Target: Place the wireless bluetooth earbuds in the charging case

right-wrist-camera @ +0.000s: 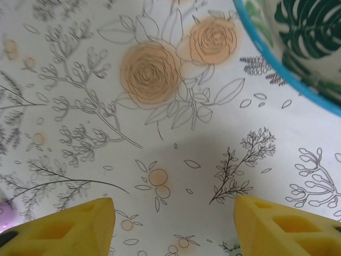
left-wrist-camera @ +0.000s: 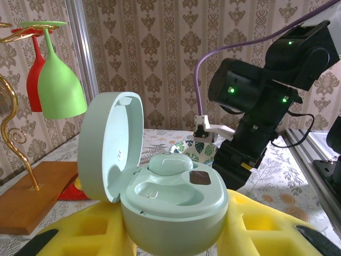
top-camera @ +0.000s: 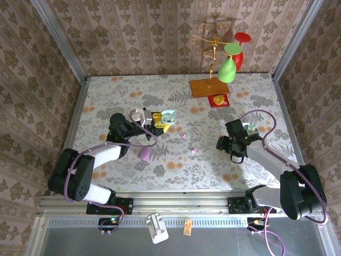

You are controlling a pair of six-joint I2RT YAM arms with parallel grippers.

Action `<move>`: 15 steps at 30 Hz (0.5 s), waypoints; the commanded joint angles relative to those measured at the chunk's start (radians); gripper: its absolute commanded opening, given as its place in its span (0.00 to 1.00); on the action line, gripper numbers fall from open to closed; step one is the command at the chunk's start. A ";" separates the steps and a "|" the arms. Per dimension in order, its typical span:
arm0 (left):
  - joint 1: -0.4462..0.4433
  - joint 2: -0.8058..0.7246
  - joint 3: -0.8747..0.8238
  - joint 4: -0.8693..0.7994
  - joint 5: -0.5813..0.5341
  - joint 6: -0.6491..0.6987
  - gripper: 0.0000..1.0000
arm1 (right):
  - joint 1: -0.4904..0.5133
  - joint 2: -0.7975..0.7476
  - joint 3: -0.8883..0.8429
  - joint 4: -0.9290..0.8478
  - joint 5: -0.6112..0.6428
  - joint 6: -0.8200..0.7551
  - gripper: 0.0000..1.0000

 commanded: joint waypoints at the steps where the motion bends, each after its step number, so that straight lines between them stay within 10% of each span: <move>1: 0.008 0.006 0.023 0.022 0.024 0.020 0.27 | -0.004 0.028 -0.018 -0.031 0.001 0.036 0.66; 15: 0.008 -0.001 0.026 0.022 0.029 0.017 0.26 | -0.003 0.050 -0.049 -0.079 -0.073 0.064 0.74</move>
